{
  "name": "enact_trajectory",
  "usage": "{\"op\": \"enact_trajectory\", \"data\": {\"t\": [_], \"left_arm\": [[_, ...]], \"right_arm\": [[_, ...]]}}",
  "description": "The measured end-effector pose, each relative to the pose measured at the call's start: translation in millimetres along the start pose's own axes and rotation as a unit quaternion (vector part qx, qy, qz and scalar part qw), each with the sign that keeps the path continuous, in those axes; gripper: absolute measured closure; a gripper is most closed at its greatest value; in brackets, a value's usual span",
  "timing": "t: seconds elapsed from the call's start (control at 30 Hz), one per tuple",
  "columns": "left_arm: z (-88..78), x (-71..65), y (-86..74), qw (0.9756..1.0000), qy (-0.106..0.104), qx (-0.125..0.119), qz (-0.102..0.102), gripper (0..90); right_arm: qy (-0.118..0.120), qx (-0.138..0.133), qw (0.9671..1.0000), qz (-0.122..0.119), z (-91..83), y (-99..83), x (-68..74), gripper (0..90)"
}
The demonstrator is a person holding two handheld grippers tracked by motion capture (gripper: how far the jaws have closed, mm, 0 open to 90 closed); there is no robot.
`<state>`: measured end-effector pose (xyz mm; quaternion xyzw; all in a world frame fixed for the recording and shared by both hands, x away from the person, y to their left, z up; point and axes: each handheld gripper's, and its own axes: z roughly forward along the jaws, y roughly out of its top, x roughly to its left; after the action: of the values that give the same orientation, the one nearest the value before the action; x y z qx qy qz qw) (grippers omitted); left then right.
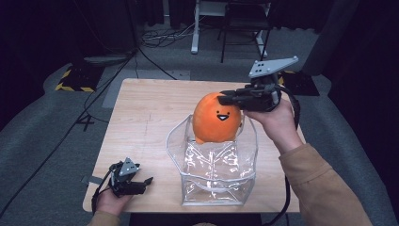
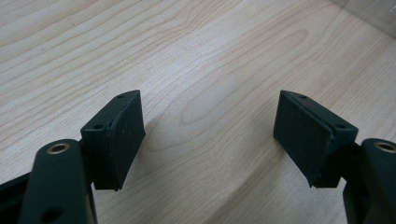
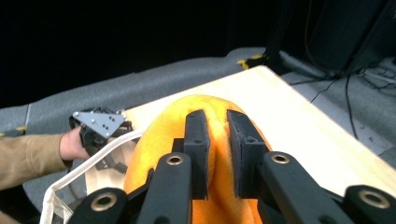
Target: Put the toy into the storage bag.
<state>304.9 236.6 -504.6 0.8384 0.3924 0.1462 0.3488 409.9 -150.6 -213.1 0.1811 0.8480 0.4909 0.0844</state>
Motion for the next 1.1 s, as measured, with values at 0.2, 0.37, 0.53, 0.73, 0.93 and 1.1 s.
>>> {"op": "enact_trajectory", "data": {"t": [0.2,0.37,0.53,0.73,0.93,1.1], "left_arm": [[0.0,0.0,0.0,1.0,0.0,0.0,0.0,25.0],[0.0,0.0,0.0,1.0,0.0,0.0,0.0,25.0],[0.0,0.0,0.0,1.0,0.0,0.0,0.001,24.9],[-0.6,-0.4,-0.4,1.0,0.0,0.0,0.004,24.8],[-0.8,-0.7,-0.6,1.0,-0.001,0.001,0.004,24.7],[-0.8,-0.7,-0.6,1.0,-0.001,0.001,0.004,24.7]], "right_arm": [[0.01,0.041,0.9991,-0.005,25.0,0.4,6.1,79.2],[0.013,0.059,0.9982,-0.003,37.1,-3.7,7.1,79.1],[0.021,0.082,0.9964,0.004,50.6,-12.3,5.9,78.7],[0.023,0.112,0.9933,0.018,65.2,-24.3,1.8,78.7],[0.027,0.159,0.9867,0.02,84.6,-33.9,-0.1,78.4],[0.033,0.183,0.9821,0.027,96.6,-40.4,-1.5,78.2]]}}
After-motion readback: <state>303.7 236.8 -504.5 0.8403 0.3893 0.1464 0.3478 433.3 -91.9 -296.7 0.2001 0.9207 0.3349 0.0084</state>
